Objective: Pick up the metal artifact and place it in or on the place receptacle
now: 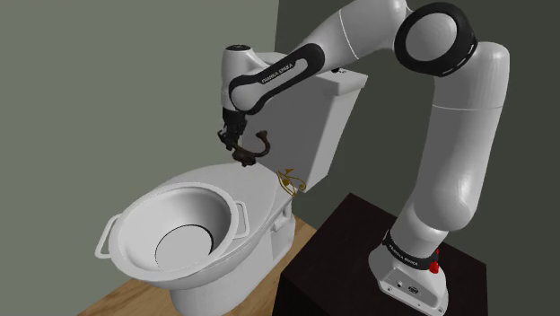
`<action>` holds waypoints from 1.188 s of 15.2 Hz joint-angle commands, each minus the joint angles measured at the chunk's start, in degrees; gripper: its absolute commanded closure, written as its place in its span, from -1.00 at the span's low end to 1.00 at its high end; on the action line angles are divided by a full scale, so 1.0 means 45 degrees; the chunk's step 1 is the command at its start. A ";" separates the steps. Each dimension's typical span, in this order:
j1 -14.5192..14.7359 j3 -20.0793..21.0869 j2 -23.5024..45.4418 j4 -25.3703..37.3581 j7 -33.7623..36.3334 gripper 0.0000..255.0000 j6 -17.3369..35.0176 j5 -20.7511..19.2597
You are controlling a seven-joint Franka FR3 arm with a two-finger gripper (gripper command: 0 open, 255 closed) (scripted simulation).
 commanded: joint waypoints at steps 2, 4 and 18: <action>0.0544 0.0215 0.0008 -0.0003 0.0877 1.00 -0.0088 -0.0201; 0.0952 0.0364 0.0052 0.0047 0.1510 1.00 -0.0174 -0.0347; 0.3987 0.1261 0.1535 0.2118 0.5715 1.00 -0.1462 -0.1460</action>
